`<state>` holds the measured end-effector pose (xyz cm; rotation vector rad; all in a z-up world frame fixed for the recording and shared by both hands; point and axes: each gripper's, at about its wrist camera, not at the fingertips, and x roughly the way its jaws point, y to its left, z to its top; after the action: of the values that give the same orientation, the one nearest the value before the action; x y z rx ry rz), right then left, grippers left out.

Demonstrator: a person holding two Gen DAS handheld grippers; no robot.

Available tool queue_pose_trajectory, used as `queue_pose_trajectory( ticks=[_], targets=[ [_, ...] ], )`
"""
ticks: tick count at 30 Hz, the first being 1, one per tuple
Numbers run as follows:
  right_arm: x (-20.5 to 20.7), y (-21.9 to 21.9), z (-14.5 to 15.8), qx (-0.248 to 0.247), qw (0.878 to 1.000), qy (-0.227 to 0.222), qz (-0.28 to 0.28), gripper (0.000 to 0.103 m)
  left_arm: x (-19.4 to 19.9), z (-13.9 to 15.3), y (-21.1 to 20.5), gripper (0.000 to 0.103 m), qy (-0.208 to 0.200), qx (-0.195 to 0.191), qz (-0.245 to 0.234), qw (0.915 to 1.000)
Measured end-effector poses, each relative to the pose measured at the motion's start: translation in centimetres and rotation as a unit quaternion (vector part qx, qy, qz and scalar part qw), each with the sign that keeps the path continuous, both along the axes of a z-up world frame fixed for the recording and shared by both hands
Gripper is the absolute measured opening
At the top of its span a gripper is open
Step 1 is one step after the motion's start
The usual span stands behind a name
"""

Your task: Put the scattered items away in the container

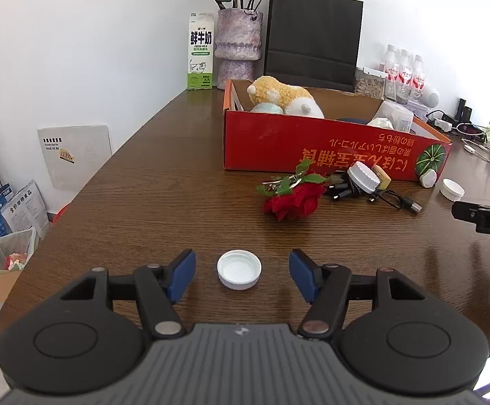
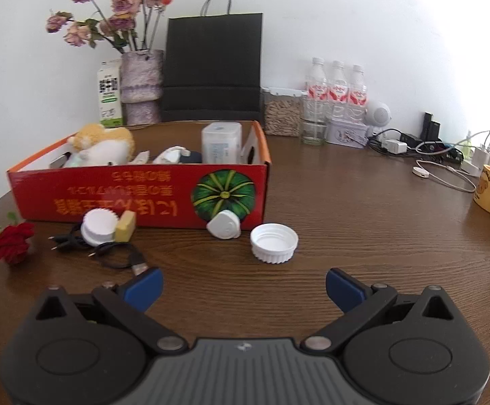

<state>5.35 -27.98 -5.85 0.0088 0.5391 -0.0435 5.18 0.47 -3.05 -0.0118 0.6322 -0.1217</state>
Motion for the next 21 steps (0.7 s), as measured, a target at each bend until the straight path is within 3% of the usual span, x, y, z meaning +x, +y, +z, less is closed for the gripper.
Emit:
queue_pose_trajectory(
  ticks=[10, 13, 14, 21],
  targets=[
    [-3.4, 2.1, 0.4, 0.010, 0.999, 0.015, 0.041, 0.103, 0.1, -0.8, 0.0, 0.062, 0.002, 0.005, 0.012, 0.9999],
    [-3.3, 2.0, 0.1, 0.015, 0.999, 0.021, 0.041, 0.103, 0.1, -0.8, -0.3, 0.045, -0.001, 0.013, 0.008, 0.9999],
    [-3.2, 1.9, 0.0, 0.016, 0.999, 0.022, 0.042, 0.103, 0.1, -0.8, -0.4, 0.029, -0.003, 0.018, 0.007, 0.9998],
    [-2.1, 2.3, 0.3, 0.013, 0.998, 0.022, 0.049, 0.103, 0.5, 0.6, -0.5, 0.029, -0.029, 0.000, 0.005, 0.9996]
  ],
)
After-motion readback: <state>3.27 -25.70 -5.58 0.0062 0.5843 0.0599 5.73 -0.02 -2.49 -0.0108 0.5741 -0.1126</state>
